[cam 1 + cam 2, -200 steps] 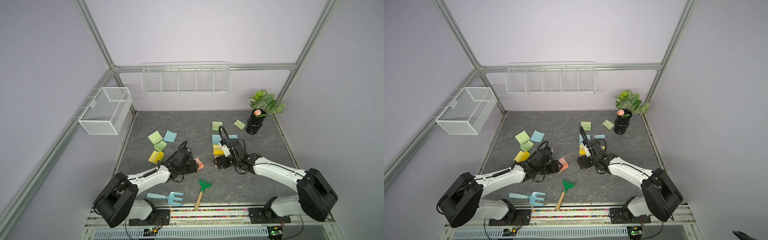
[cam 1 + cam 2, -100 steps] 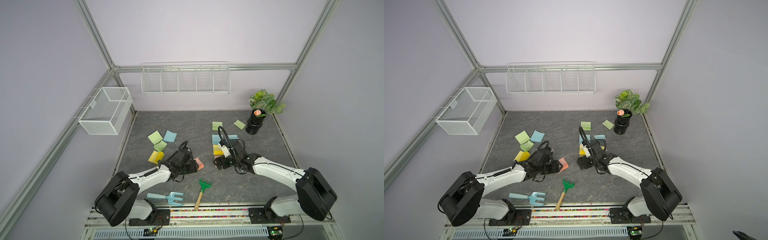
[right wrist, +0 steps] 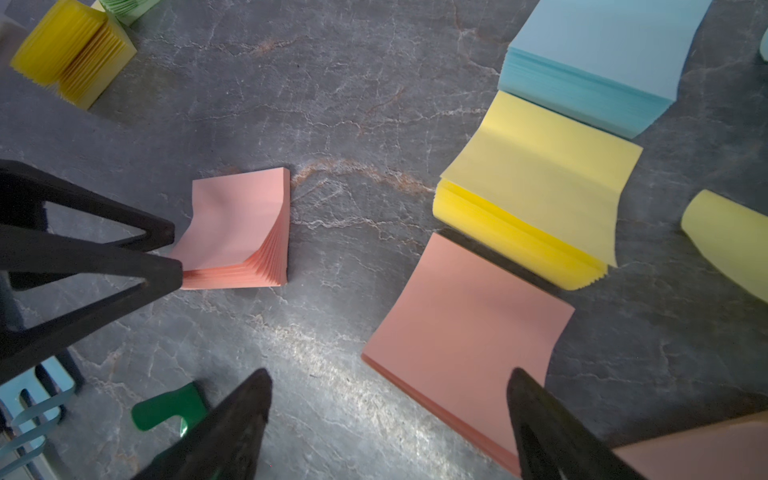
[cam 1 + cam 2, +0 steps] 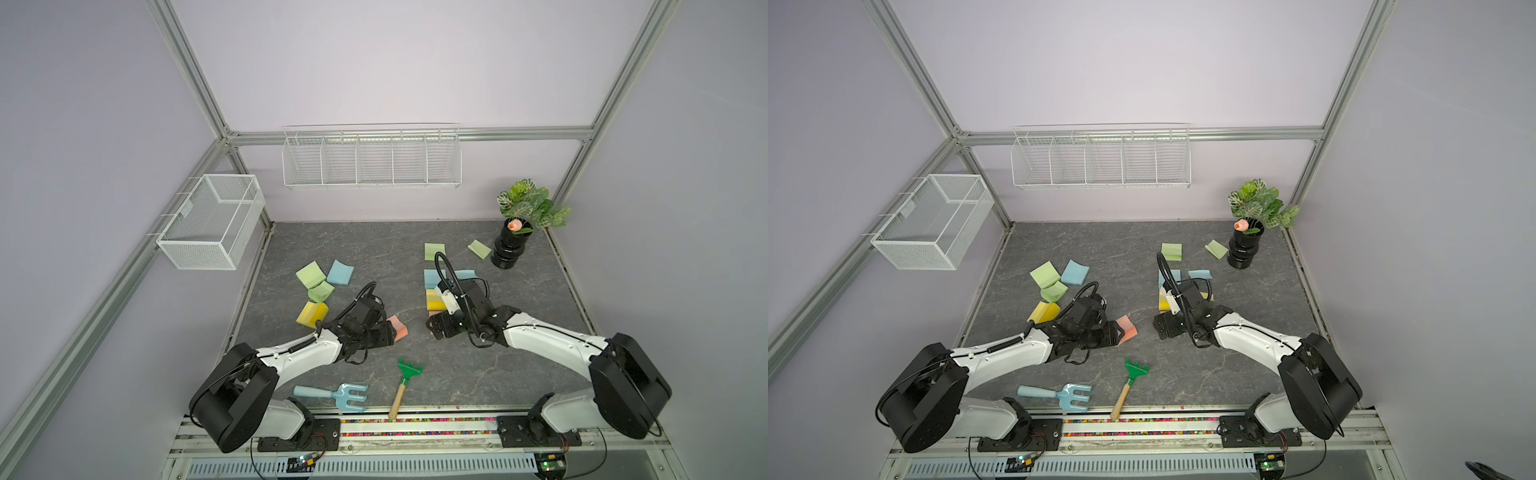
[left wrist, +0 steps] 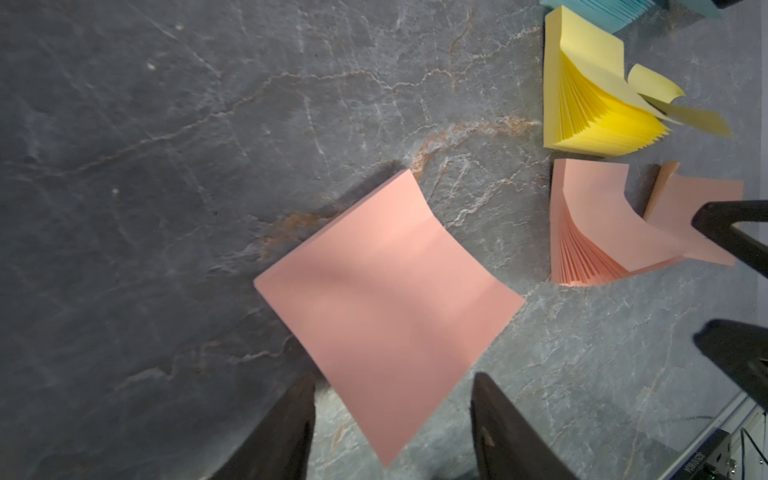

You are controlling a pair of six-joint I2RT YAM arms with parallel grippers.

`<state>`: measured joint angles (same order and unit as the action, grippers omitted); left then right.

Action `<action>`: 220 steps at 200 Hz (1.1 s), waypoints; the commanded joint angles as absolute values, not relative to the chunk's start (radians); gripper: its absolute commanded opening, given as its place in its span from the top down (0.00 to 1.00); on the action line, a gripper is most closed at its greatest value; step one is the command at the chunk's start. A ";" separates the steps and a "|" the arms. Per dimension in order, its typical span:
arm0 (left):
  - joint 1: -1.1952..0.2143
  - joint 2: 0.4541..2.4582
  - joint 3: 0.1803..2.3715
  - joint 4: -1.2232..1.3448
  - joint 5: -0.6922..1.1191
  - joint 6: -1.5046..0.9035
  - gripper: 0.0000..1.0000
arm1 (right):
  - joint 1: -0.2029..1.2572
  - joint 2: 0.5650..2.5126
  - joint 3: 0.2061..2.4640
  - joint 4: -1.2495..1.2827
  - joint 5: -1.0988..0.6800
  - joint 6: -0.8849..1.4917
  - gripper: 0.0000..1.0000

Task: Tear off pages from different memo pads
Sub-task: Pick up the memo pad from the center of the board.

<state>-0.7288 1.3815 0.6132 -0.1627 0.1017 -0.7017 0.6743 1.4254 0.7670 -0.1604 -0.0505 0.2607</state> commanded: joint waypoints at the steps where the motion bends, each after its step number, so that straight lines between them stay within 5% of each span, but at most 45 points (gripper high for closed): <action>1: -0.733 1.365 0.620 -0.189 0.059 -0.692 0.39 | 0.682 1.437 0.788 -0.173 -0.065 0.248 0.11; 220: -0.740 1.362 0.600 -0.192 0.074 -0.672 0.39 | 0.687 1.480 0.815 -0.190 -0.082 0.246 0.11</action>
